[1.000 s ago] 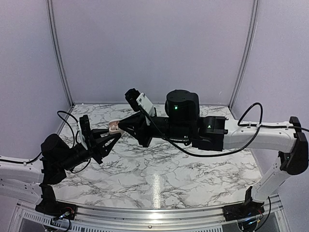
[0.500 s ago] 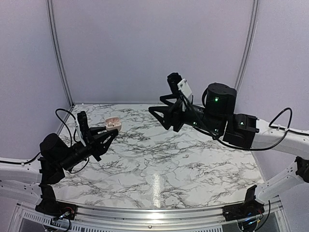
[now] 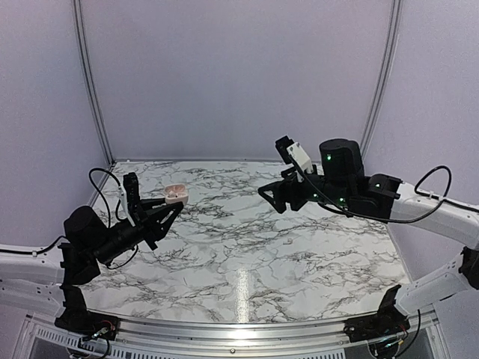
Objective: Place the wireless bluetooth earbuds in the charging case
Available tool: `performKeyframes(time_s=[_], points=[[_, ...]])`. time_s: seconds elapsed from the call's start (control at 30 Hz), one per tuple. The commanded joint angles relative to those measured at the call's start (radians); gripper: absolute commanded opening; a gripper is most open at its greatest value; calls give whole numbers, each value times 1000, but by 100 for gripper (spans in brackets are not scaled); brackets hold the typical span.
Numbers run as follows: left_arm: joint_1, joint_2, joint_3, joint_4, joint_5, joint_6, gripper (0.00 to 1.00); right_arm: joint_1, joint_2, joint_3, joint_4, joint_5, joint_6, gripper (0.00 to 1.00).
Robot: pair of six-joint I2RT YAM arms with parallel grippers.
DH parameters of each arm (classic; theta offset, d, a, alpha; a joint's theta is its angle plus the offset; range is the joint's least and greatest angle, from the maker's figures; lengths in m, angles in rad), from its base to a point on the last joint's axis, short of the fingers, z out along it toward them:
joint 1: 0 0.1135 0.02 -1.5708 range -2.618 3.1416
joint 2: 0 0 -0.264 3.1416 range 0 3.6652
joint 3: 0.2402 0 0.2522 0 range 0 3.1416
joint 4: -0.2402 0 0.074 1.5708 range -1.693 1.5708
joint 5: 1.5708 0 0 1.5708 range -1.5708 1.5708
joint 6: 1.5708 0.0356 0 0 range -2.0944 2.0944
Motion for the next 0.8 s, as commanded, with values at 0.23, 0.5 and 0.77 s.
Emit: performKeyframes(time_s=[0.23,0.5,0.77], points=[[14,34,19,-9,12,-10,0,-224,91,-200,-144,-146,72,77],[17,34,19,-10,14,-9,0,-293,194,-280,-21,-165,141,57],[17,39,17,-10,14,-8,0,-305,293,-281,23,-161,139,44]])
